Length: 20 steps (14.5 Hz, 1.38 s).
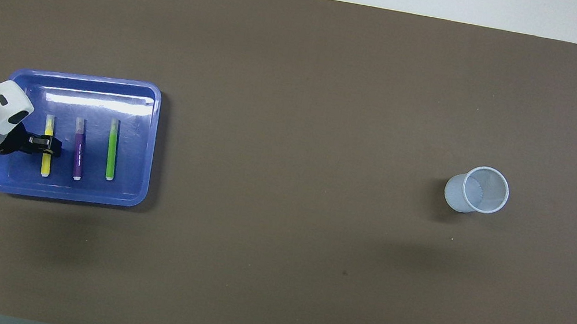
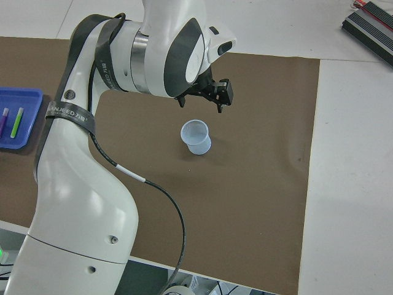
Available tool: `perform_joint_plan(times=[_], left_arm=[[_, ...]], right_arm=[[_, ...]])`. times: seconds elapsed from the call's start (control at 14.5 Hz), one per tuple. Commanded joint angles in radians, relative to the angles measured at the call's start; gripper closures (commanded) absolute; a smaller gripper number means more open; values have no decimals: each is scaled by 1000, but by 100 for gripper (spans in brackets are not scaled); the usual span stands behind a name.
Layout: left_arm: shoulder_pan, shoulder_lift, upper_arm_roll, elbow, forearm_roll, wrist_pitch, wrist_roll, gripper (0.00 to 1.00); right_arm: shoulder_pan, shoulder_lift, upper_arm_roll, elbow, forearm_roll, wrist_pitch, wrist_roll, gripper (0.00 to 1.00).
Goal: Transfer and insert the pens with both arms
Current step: 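Grasp the yellow pen with the left gripper and lift it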
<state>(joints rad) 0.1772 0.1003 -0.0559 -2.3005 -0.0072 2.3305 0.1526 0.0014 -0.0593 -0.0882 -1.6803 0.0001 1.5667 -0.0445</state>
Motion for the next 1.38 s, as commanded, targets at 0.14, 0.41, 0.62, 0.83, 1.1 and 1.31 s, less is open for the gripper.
perform_joint_plan(times=[0.14,0.41,0.62,0.83,1.1,1.31], left_arm=[[-10,35,7,30,26,29,-16,37],[-10,36,7,30,26,27,-15,54],[-10,36,7,30,26,27,-16,82],[-10,36,7,30,26,29,-15,100],[-10,36,5,38,26,24,-16,100],[-10,52,5,96,26,-34,-31,100]], right_arm=[[42,-24,8,-36,23,10,6,0],[43,-22,13,-36,196,24,18,0],[49,-22,19,-36,242,23,18,0],[46,-27,18,-55,267,26,9,0],[58,-31,21,-58,297,32,14,0],[61,-31,21,-62,340,56,17,0]])
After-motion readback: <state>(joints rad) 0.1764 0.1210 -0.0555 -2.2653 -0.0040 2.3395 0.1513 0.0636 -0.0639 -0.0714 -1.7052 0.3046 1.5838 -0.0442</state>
